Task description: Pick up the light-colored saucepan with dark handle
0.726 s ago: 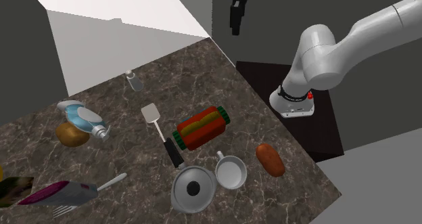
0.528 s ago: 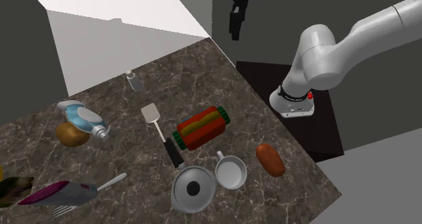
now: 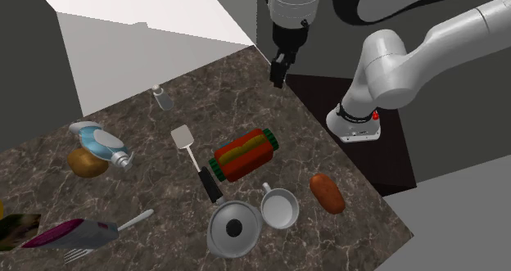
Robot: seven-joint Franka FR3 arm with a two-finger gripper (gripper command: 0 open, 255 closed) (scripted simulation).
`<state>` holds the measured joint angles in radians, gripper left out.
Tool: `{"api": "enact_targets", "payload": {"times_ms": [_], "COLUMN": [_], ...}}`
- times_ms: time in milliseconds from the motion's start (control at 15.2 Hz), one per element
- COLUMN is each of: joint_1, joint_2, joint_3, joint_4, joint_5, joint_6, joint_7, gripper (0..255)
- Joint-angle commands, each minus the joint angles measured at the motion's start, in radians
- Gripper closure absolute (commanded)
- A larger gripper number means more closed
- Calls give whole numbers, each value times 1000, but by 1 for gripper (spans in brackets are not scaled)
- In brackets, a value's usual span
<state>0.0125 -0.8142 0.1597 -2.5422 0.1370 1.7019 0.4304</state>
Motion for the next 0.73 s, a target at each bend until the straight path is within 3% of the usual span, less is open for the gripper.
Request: {"api": "enact_targets", "payload": {"times_ms": [0, 660], "joint_1": [7, 11], "joint_2": [5, 188], "joint_3": [48, 334], "joint_4": [-22, -10], "joint_5": [39, 180], "joint_6": [45, 318], "joint_7": [74, 449], "gripper": [0, 0]}}
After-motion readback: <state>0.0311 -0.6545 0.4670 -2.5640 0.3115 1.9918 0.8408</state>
